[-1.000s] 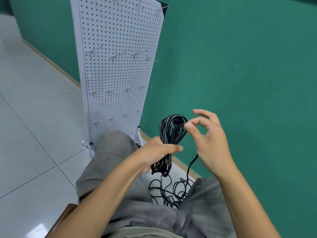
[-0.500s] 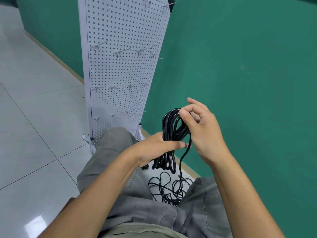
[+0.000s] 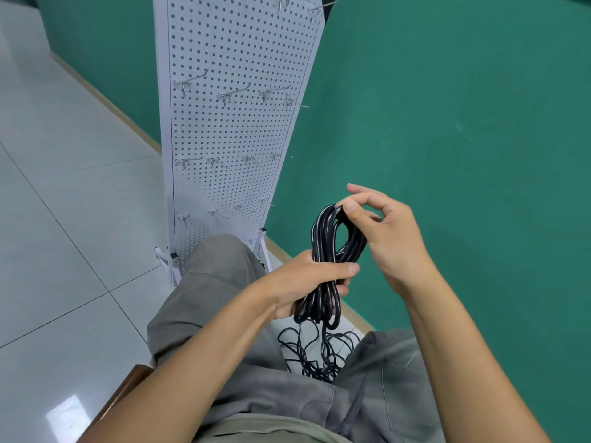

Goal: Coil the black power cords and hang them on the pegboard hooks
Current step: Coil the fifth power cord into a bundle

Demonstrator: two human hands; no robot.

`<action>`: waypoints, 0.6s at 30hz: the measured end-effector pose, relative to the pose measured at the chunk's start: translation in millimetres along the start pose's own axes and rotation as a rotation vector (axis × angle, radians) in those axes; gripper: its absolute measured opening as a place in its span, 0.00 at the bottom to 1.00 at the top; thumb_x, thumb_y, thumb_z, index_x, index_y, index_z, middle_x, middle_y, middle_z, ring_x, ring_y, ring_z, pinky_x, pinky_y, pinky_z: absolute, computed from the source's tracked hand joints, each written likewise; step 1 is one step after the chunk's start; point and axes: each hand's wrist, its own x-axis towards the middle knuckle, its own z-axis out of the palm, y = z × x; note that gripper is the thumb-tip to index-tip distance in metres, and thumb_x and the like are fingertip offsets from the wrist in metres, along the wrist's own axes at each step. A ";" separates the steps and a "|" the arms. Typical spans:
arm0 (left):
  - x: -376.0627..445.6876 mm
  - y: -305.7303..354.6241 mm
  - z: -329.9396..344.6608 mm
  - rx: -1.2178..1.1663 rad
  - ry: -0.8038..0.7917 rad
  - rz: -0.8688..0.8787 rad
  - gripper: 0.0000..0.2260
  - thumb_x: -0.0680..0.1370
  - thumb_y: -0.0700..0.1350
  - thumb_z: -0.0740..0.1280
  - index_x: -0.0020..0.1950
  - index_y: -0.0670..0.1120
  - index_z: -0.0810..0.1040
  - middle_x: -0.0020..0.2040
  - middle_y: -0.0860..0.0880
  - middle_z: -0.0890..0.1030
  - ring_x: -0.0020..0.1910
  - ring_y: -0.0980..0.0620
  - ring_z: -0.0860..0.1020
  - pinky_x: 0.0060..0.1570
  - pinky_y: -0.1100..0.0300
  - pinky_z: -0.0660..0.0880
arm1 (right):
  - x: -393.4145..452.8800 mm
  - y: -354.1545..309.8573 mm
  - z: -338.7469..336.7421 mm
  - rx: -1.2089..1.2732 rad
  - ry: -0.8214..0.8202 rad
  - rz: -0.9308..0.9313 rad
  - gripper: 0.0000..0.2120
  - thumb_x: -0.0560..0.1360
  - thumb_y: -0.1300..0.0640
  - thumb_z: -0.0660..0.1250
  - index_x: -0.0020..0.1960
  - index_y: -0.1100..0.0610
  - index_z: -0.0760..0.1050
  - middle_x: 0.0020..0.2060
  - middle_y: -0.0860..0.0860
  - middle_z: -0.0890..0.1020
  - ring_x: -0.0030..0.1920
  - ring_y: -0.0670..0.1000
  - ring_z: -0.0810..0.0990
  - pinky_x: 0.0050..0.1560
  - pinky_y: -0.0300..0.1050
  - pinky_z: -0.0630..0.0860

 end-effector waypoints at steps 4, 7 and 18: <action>6.5 -8.3 2.9 -0.040 0.092 0.108 0.10 0.76 0.47 0.71 0.38 0.48 0.73 0.32 0.51 0.71 0.29 0.56 0.70 0.33 0.61 0.68 | -0.7 9.0 -2.5 0.144 -0.005 0.045 0.12 0.81 0.45 0.67 0.62 0.47 0.76 0.64 0.45 0.80 0.60 0.42 0.81 0.63 0.49 0.76; 6.8 -2.6 -4.9 -0.099 0.189 0.171 0.10 0.75 0.49 0.72 0.38 0.48 0.75 0.31 0.52 0.71 0.28 0.56 0.71 0.33 0.62 0.68 | -17.3 29.7 5.0 0.266 -0.060 0.173 0.25 0.78 0.34 0.57 0.69 0.44 0.73 0.68 0.45 0.79 0.67 0.44 0.78 0.68 0.55 0.75; -15.2 38.9 -60.5 -0.254 0.516 0.322 0.14 0.81 0.51 0.69 0.36 0.49 0.75 0.32 0.53 0.71 0.27 0.55 0.68 0.28 0.63 0.68 | -59.4 88.9 51.0 -0.009 -0.433 0.372 0.28 0.82 0.34 0.48 0.70 0.45 0.76 0.65 0.39 0.80 0.66 0.37 0.76 0.71 0.43 0.68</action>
